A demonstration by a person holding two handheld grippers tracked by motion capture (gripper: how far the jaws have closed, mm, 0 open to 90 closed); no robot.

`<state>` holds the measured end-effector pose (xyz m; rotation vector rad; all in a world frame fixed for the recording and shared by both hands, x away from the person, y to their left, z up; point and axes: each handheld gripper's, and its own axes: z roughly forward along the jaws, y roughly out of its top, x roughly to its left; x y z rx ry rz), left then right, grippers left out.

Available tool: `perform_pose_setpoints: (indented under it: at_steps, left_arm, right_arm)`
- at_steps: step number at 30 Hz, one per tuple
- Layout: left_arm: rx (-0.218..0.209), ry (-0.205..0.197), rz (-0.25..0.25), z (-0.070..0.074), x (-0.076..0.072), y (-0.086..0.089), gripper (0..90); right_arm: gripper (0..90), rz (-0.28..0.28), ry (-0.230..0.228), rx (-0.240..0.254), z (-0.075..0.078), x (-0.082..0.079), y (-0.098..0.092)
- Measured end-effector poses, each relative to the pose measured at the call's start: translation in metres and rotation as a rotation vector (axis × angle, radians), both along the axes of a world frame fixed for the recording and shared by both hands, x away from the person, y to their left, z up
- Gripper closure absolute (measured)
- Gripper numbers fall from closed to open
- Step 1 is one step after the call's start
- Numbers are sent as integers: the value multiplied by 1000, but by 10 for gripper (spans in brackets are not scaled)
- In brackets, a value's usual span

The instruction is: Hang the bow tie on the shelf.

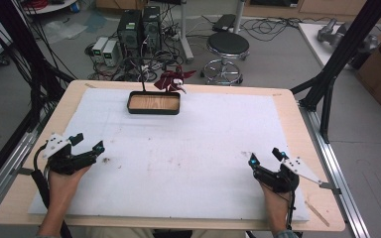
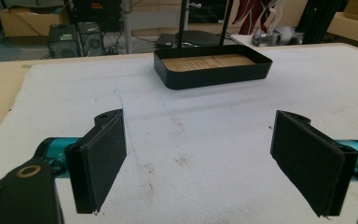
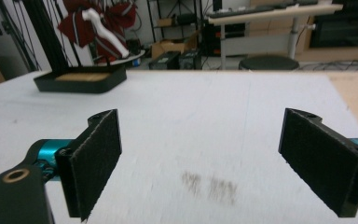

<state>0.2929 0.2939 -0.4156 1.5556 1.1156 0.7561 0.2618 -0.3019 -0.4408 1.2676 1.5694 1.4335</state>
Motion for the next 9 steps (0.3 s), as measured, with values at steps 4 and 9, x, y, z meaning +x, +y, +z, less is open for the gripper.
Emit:
perform_pose_setpoints:
  at_steps: [4,9]
  left_arm:
    - [-3,2,6,0,1,2,185]
    - [6,14,18,-2,1,5,181]
  right_arm:
    - [120,8,20,8,-5,0,1]
    - [120,7,12,-1,-4,-1,0]
